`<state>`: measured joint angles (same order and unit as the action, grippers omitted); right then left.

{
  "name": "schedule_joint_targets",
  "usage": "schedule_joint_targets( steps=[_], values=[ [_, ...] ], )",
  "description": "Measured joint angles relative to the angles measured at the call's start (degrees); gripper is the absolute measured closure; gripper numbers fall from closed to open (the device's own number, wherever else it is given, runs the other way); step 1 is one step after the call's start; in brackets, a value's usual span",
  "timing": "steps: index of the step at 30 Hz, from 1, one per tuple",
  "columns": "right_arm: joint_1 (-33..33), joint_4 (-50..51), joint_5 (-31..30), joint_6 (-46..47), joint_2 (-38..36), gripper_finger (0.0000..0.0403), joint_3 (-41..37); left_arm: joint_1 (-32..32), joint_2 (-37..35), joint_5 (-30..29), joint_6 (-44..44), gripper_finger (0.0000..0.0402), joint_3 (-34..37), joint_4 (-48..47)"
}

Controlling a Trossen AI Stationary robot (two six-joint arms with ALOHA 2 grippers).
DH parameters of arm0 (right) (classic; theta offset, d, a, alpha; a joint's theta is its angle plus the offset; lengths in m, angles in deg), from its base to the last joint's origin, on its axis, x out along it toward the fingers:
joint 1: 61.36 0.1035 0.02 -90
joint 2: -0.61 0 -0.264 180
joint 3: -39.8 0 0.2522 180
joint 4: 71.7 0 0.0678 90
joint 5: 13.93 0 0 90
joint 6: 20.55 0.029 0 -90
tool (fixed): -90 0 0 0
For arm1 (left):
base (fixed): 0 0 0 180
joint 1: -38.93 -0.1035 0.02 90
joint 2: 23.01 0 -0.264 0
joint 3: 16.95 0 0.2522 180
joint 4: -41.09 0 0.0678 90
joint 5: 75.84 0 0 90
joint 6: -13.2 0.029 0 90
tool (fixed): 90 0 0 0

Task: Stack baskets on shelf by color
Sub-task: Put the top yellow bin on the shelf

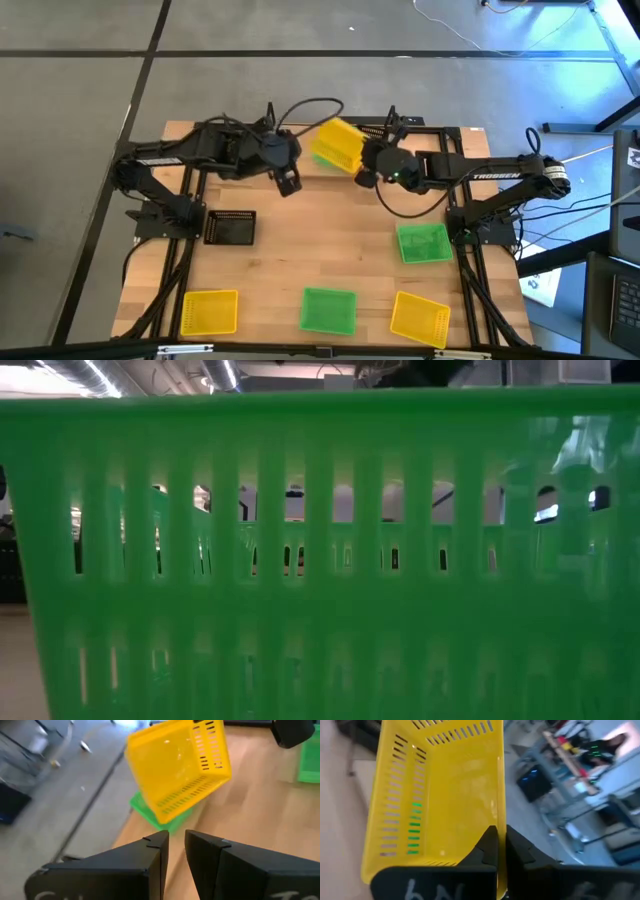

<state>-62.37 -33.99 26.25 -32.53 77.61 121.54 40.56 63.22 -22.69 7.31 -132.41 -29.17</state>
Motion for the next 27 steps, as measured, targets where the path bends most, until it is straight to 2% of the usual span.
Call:
schedule_joint_targets(
  steps=[5,11,18,23,27],
  values=[
    [0.02,-3.95,-4.13,-2.63,0.00,0.0403,0.00,-0.48,0.02,-4.33,8.21,0.0346,6.75,13.43],
    [0.02,-5.16,-4.56,-3.74,0.00,0.0403,0.00,-1.31,0.02,-10.84,16.14,0.0347,12.09,27.13],
    [0.02,-5.12,-4.42,-3.75,0.00,0.0403,0.00,-4.94,0.02,-10.09,16.79,0.0346,14.05,34.10],
    [0.03,-5.13,-4.08,-3.75,0.00,0.0403,0.00,-7.59,0.02,-5.10,16.70,0.0347,14.40,37.32],
    [0.04,-5.12,-4.06,-3.75,0.00,0.0403,0.00,-9.15,0.02,-4.08,16.63,0.0347,14.40,37.98]
  ],
)
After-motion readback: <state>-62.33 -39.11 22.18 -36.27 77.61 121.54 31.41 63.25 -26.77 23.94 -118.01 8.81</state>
